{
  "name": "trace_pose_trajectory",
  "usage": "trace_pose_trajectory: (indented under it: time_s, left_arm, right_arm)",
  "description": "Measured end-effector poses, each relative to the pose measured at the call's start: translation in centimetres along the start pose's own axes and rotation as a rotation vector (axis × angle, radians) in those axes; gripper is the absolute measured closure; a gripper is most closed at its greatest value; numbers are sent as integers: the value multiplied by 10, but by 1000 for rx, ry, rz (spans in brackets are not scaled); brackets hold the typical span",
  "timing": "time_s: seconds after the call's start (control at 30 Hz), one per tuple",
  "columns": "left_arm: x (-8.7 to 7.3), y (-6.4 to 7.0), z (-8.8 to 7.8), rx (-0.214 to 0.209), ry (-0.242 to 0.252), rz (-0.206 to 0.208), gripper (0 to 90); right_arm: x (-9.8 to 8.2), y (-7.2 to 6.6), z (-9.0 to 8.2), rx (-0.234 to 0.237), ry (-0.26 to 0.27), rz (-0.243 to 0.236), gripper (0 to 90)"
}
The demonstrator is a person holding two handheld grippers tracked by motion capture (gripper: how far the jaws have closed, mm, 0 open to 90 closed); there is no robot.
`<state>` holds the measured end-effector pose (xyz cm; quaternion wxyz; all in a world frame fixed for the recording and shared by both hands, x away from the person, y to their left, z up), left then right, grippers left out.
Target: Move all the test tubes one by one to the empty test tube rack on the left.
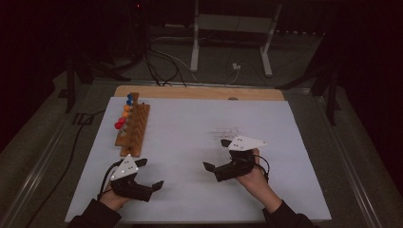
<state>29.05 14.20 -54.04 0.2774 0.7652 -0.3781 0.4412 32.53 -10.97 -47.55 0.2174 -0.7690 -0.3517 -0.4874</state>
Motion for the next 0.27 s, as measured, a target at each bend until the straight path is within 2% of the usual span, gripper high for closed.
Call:
trace_pose_trajectory:
  time_s: [0.1,0.17,0.27]
  left_arm:
    - [-2,3,3,-13,-3,0,11]
    - [-2,6,5,-6,-9,28,11]
    - [0,10,6,-25,-4,36,11]
  right_arm:
    - [-2,1,2,1,-7,-1,0]
    - [-3,1,3,1,-11,1,0]
    - [-5,1,5,5,-17,-1,0]
Point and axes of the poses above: each handheld gripper's, and its own axes: z roughly forward along the jaws, x roughly out of its top, y roughly to its right, the point moved 7 cm from there along z, roughly forward along the jaws, and after that the axes turned 5 degrees about -x, right-handed, at the moved point
